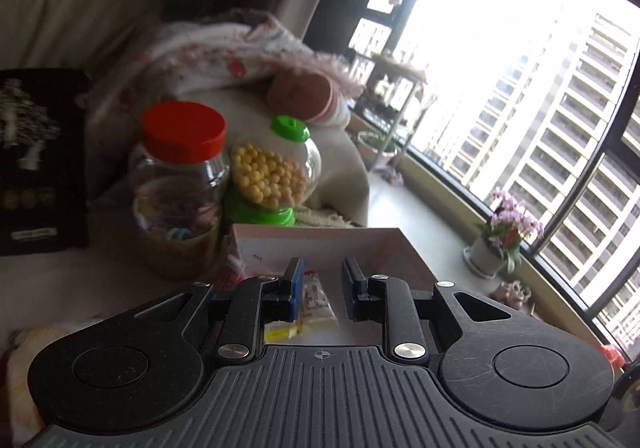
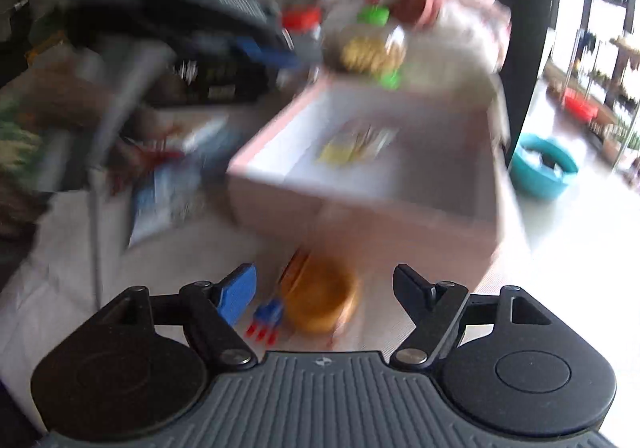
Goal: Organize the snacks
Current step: 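Open the left gripper over the pink box while right releases the bun into it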
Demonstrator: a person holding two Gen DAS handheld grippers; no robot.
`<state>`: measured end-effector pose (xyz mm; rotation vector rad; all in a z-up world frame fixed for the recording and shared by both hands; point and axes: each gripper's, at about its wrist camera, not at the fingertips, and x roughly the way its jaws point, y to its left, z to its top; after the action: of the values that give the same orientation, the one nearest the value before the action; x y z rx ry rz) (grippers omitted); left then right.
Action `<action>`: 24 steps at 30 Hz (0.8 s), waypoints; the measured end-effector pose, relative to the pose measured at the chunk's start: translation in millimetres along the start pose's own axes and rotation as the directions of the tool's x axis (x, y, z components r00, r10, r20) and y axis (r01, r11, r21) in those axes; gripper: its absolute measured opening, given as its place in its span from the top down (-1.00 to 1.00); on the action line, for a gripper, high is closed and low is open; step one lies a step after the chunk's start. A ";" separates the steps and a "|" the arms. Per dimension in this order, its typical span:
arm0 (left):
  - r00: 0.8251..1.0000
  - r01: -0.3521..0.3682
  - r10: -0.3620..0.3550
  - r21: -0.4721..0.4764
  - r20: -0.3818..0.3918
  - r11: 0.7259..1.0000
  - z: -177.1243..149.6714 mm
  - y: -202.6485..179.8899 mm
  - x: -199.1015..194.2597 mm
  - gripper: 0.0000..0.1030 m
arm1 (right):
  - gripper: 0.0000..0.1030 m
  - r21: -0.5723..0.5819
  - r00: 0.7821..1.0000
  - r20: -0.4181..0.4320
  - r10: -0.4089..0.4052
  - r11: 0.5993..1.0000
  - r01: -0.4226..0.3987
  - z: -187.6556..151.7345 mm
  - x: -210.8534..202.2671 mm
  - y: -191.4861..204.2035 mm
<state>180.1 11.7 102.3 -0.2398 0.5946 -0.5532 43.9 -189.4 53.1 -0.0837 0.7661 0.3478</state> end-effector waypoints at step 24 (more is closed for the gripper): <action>0.991 -0.110 0.094 -0.196 -0.091 0.974 -136.5 59.2 -113.4 0.53 | -0.54 0.006 0.952 0.173 -0.253 0.967 0.256 143.3 -4.7 -41.0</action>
<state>46.6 116.0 23.1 -0.3769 0.7392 -0.4047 149.8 -200.6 157.5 -0.1645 0.5722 0.1130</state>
